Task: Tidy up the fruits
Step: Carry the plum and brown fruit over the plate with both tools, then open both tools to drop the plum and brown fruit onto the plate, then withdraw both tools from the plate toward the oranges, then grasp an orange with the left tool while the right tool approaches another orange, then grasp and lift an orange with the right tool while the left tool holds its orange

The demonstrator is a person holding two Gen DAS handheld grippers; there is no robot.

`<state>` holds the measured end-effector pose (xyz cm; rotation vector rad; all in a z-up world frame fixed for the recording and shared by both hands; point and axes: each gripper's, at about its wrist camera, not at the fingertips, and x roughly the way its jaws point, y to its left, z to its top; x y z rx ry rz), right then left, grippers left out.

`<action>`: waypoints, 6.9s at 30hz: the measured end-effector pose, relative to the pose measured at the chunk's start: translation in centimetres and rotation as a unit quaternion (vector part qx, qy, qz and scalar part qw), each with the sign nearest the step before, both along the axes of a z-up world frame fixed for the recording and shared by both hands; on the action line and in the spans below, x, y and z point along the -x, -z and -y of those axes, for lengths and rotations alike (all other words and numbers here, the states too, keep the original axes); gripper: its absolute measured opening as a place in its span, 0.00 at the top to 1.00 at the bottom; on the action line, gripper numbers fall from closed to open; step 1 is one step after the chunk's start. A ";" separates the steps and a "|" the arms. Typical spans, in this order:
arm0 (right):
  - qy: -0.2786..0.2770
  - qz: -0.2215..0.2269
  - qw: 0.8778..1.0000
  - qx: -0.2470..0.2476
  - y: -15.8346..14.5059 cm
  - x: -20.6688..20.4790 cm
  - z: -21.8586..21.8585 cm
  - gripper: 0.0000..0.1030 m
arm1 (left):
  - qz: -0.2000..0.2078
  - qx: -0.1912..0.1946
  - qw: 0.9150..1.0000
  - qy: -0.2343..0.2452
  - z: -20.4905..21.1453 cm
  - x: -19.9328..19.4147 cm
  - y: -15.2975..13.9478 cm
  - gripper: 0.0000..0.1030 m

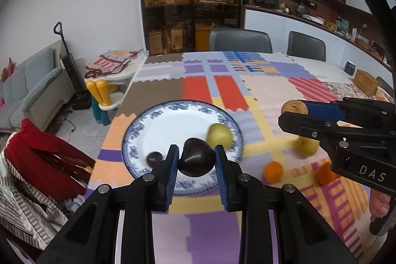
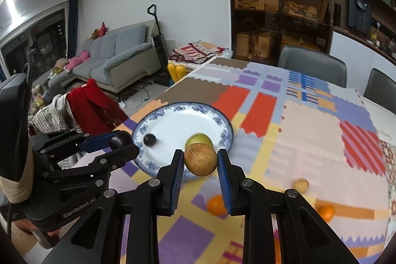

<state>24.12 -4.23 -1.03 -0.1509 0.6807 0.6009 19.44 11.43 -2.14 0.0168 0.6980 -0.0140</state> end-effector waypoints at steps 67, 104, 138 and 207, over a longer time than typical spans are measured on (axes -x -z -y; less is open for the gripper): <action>0.061 -0.025 0.998 -0.001 -0.9 -5.7 0.7 0.40 | 0.008 -0.021 1.000 0.001 0.0 -3.0 -3.6 0.26; 0.187 0.049 0.979 0.060 -1.0 4.4 13.2 0.25 | 0.045 -0.062 0.995 0.057 11.3 3.7 -1.2 0.15; 0.175 -0.066 0.974 0.123 8.5 3.5 14.4 0.31 | -0.035 -0.104 0.990 0.092 12.9 0.0 6.8 0.26; 0.078 -0.004 0.997 0.009 1.1 3.8 8.8 0.59 | -0.005 -0.003 0.999 0.049 6.8 3.0 -0.3 0.69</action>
